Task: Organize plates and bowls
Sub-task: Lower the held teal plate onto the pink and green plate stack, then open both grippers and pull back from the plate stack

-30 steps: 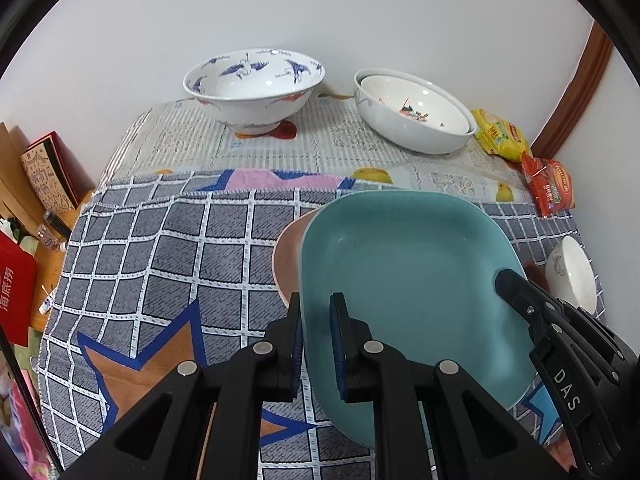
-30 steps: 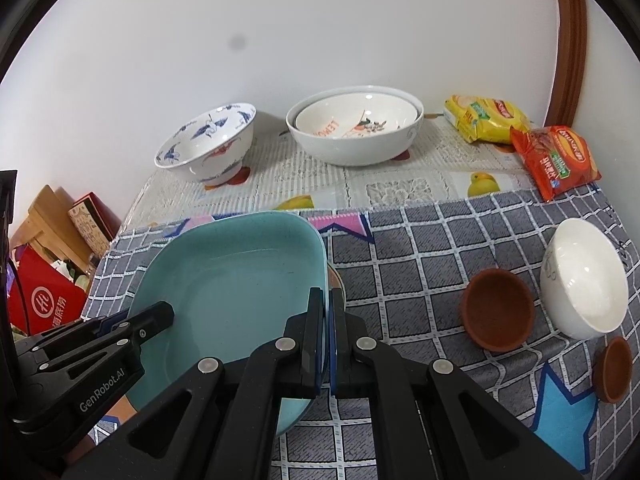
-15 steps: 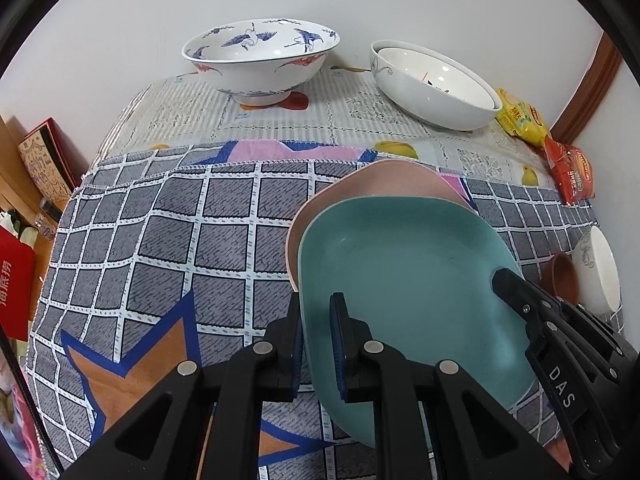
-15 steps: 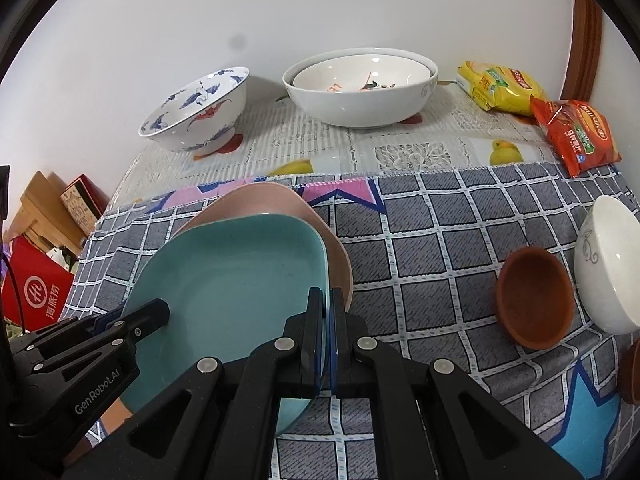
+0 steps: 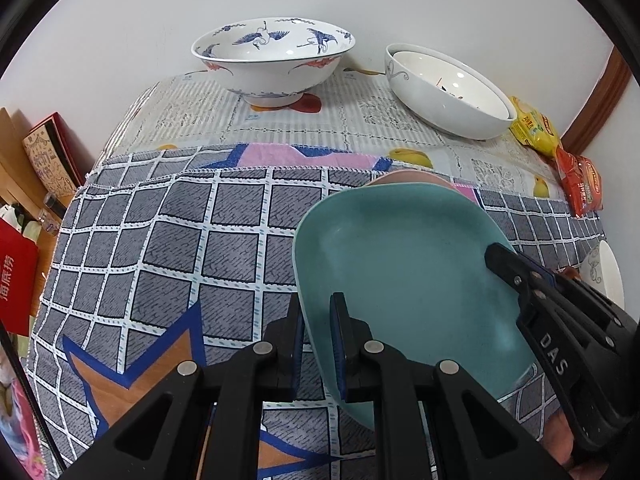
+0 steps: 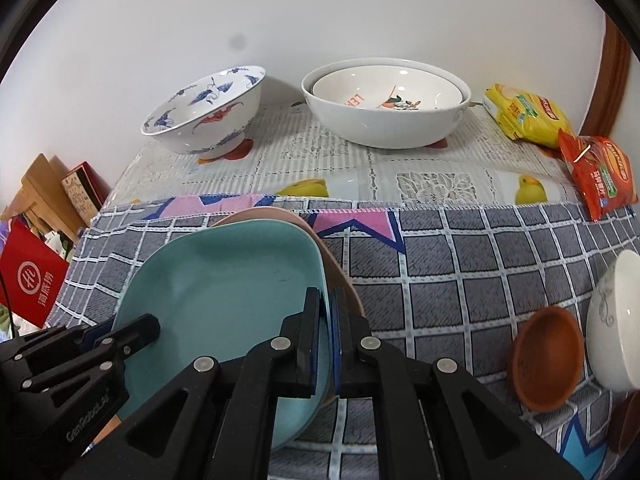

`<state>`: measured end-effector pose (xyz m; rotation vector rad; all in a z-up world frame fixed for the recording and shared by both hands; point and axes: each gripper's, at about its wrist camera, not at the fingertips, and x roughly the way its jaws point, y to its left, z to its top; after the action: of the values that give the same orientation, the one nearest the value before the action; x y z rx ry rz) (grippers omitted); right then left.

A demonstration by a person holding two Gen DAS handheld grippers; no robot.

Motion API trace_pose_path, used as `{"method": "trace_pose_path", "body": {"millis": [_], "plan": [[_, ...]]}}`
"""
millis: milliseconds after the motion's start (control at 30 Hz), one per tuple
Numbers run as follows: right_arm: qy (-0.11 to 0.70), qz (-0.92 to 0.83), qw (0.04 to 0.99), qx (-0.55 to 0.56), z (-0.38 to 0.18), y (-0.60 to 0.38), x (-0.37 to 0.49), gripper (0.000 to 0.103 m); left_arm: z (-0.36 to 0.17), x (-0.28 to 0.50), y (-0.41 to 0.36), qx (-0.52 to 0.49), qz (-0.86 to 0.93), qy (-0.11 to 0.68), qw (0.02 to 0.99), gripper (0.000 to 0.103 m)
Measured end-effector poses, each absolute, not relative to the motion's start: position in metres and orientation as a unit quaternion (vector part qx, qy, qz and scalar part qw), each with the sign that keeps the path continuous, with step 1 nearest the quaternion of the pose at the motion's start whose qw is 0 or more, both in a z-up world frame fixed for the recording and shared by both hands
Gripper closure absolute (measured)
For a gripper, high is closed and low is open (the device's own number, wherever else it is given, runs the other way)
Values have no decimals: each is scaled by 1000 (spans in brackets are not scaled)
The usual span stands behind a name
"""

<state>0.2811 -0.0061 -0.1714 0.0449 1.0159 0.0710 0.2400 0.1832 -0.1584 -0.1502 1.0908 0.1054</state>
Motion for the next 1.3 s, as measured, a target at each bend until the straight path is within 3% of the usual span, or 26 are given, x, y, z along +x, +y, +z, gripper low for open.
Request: {"method": "trace_pose_path", "body": {"millis": [267, 567, 667, 733, 900, 1200, 1300], "plan": [[486, 49, 872, 31, -173, -14, 278, 93, -162, 240, 180, -68, 59, 512, 854, 86], [503, 50, 862, 42, -159, -21, 247, 83, -163, 237, 170, -46, 56, 518, 852, 72], [502, 56, 862, 42, -157, -20, 245, 86, -161, 234, 168, -42, 52, 518, 853, 69], [492, 43, 869, 31, -158, -18, 246, 94, -159, 231, 167, -41, 48, 516, 854, 69], [479, 25, 878, 15, -166, -16, 259, 98, -156, 229, 168, -36, 47, 513, 856, 69], [466, 24, 884, 35, -150, -35, 259, 96, -145, 222, 169, -36, 58, 507, 859, 69], [463, 15, 885, 44, -142, -48, 246, 90, -135, 214, 163, -32, 56, 498, 865, 69]]}}
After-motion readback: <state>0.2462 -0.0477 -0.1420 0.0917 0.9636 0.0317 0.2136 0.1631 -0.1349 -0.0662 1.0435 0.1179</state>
